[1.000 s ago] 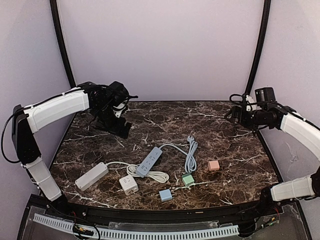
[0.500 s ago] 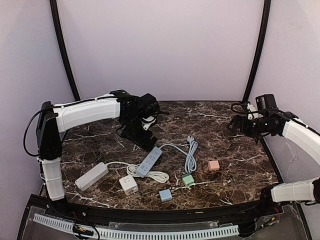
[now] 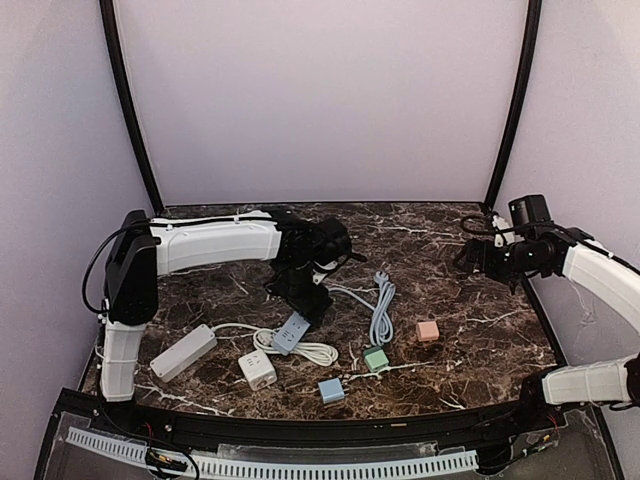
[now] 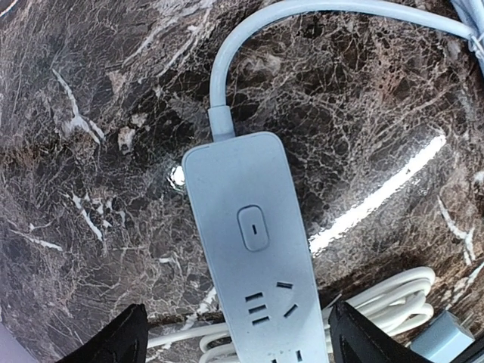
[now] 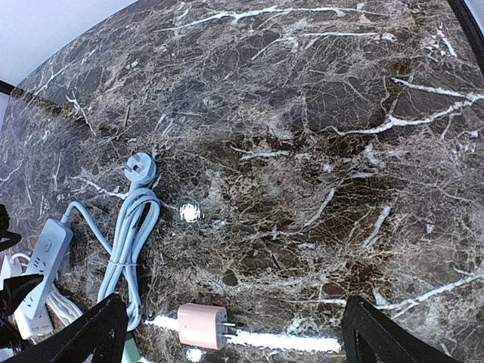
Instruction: Insert the plug
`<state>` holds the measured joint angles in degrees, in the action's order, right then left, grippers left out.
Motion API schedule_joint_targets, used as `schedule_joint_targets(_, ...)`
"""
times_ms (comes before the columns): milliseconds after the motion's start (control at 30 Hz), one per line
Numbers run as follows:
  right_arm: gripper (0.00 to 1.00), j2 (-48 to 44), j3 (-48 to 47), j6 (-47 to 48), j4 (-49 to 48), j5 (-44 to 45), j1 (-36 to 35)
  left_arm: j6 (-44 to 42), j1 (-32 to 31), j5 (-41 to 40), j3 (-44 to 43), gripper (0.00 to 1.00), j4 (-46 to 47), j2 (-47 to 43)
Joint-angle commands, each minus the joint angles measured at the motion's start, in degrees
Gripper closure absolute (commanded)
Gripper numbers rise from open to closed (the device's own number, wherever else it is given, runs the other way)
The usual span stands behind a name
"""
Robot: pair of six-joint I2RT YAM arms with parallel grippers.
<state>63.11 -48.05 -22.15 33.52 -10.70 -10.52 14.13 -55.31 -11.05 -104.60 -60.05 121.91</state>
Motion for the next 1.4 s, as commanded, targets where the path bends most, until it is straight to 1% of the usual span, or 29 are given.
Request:
schedule_joint_targets(0, 0.01, 0.37, 1.10, -0.50, 0.27, 0.07, -0.47, -0.45, -1.81, -5.34, -0.80, 0.18, -2.52, 1.38)
schedule_joint_targets(267, 0.01, 1.26, 1.73, -1.07, 0.72, 0.97, -0.46, 0.67, -3.06, -7.24, -0.53, 0.23, -2.45, 3.45)
schedule_joint_targets(333, 0.01, 1.56, 1.60, -1.14, 0.82, 1.08, -0.48, 1.35, -3.06, -8.16, -0.44, 0.30, -2.48, 3.85)
schedule_joint_targets(367, 0.01, 1.69, 1.52, -1.14, 0.93, 1.20, -0.46, 1.87, -3.12, -8.71, -0.44, 0.34, -2.59, 3.99)
schedule_joint_targets(400, 0.01, 1.93, 1.43, -1.14, 1.02, 1.28, -0.46, 2.04, -3.17, -9.89, -0.28, 0.41, -2.59, 4.02)
schedule_joint_targets(433, 0.01, 2.11, 1.34, -1.18, 1.08, 1.36, -0.46, 2.02, -3.32, -10.40, -0.14, 0.46, -2.42, 4.01)
schedule_joint_targets(467, 0.01, 2.37, 1.24, -1.11, 1.18, 1.46, -0.46, 1.81, -3.41, -11.04, -0.14, 0.57, -2.06, 4.03)
schedule_joint_targets(500, 0.02, 2.56, 1.14, -1.06, 1.27, 1.55, -0.46, 1.26, -3.60, -11.16, -0.15, 0.61, -1.77, 4.04)
schedule_joint_targets(533, 0.01, 2.83, 1.06, -0.98, 1.37, 1.63, -0.44, 1.03, -3.72, -11.42, -0.43, 0.70, -1.19, 4.04)
schedule_joint_targets(600, 0.01, 3.33, 0.75, -0.83, 1.49, 1.88, -0.46, 0.28, -3.89, -11.88, -1.38, 0.76, -0.77, 4.04)
schedule_joint_targets(667, 0.01, 3.77, 0.49, -0.72, 1.71, 2.35, -0.46, -0.54, -3.95, -12.20, -2.92, 0.78, -0.25, 4.04)
schedule_joint_targets(767, 0.01, 4.48, 0.03, -0.89, 2.44, 3.93, -0.46, -2.65, -3.94, -11.11, -6.57, 0.78, 0.67, 4.53)
schedule_joint_targets(933, 0.01, 4.18, 0.48, -1.01, 2.50, 4.74, -0.46, -6.90, -3.96, -6.87, -12.63, 0.78, 2.39, 8.10)
schedule_joint_targets(967, 0.01, 3.82, 0.75, -0.88, 2.30, 4.62, -0.44, -8.43, -3.90, -6.09, -13.46, 0.78, 3.89, 8.44)
schedule_joint_targets(1133, 0.01, 0.83, 3.23, -0.27, 0.00, 0.96, -0.44, -10.55, -1.83, 0.00, -13.46, 0.79, 9.97, 10.71)
schedule_joint_targets(1233, 0.01, -0.57, 4.47, -0.36, -0.79, -0.88, -0.58, -12.18, -1.01, 4.92, -12.25, 0.78, 15.68, 11.35)
schedule_joint_targets(1367, 0.01, -0.83, 4.80, 0.69, -0.86, -1.72, -1.60, -14.56, 0.06, 3.89, -12.08, 0.76, 19.37, 12.89)
